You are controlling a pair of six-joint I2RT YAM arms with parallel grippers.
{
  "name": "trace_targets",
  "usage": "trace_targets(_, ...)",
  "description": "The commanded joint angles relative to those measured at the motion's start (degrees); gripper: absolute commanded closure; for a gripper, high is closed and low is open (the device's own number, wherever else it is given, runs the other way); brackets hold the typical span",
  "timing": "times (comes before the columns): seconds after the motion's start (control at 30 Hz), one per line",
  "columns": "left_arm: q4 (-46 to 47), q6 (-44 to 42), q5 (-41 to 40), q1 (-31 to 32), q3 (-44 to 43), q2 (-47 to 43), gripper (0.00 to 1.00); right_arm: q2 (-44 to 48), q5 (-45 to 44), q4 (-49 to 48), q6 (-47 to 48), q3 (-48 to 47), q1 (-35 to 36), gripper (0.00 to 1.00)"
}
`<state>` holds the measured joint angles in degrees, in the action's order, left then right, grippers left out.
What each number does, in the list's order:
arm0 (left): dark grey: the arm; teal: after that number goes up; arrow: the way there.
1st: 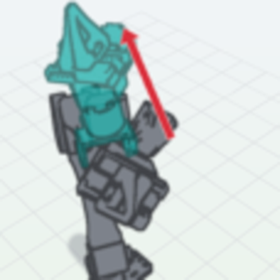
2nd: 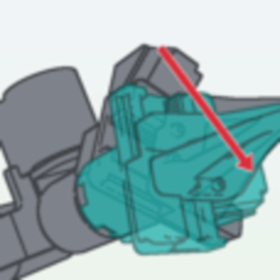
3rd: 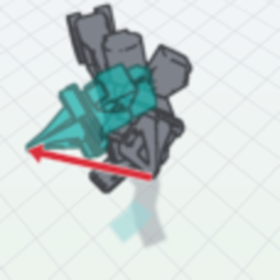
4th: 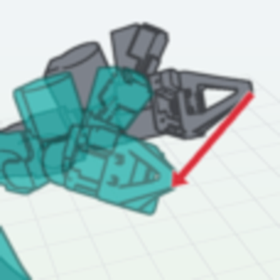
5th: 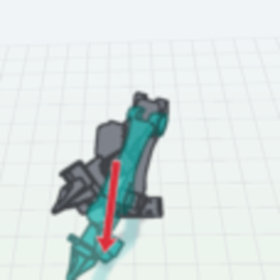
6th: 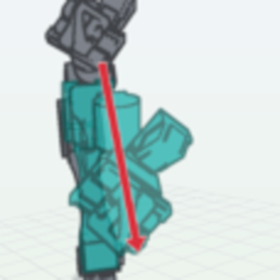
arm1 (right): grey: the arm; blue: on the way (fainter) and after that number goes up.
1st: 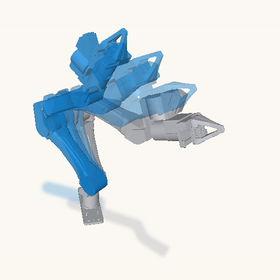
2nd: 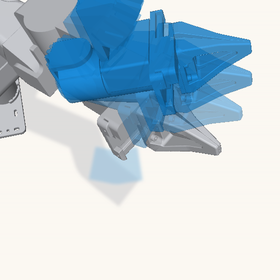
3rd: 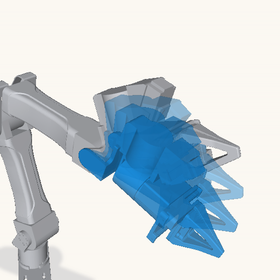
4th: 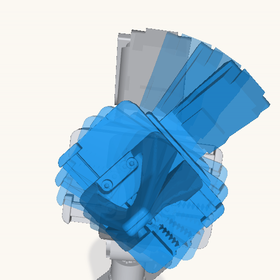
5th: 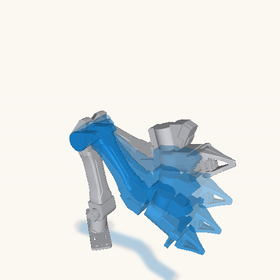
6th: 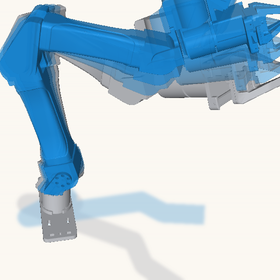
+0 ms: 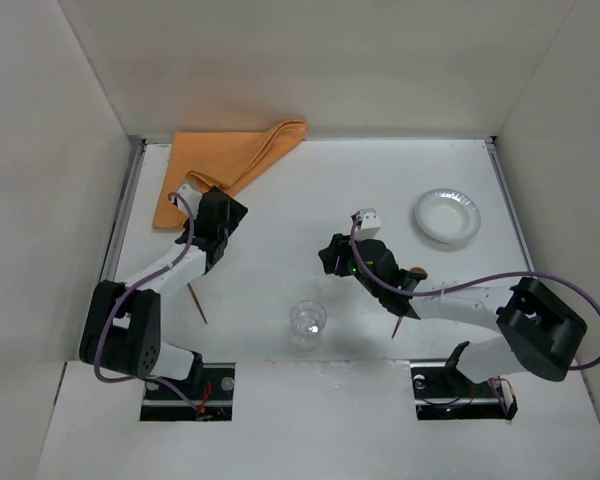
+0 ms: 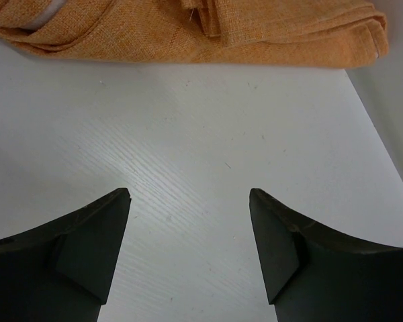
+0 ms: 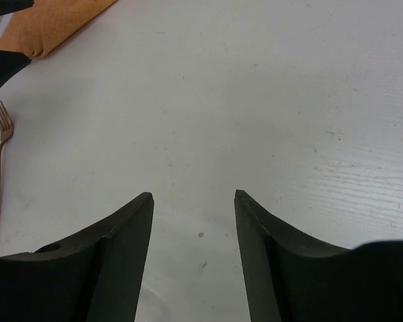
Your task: Set the dinner table for one person
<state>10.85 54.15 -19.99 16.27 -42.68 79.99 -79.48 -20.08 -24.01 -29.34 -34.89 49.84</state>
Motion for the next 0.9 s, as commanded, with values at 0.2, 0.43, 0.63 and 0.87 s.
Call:
trace_targets(0.2,5.41,1.31,-0.14,-2.51,-2.85,0.52,0.30,1.35,1.53,-1.92,-0.72,-1.58,0.03,0.72)
trace_targets(0.43,6.55,2.09,1.08,-6.03,-4.61,2.98,0.31,8.01,-1.80,-3.84,-0.54,1.49,0.03,0.80)
trace_targets(0.63,7.87,7.19,7.40,-12.18,-9.69,9.03,0.32,6.19,-1.63,-3.41,0.08,1.06,-0.14,0.53)
trace_targets(0.87,6.03,8.52,12.95,-15.09,-22.60,22.21,0.35,3.81,-1.02,-2.53,0.69,-0.53,0.03,0.49)
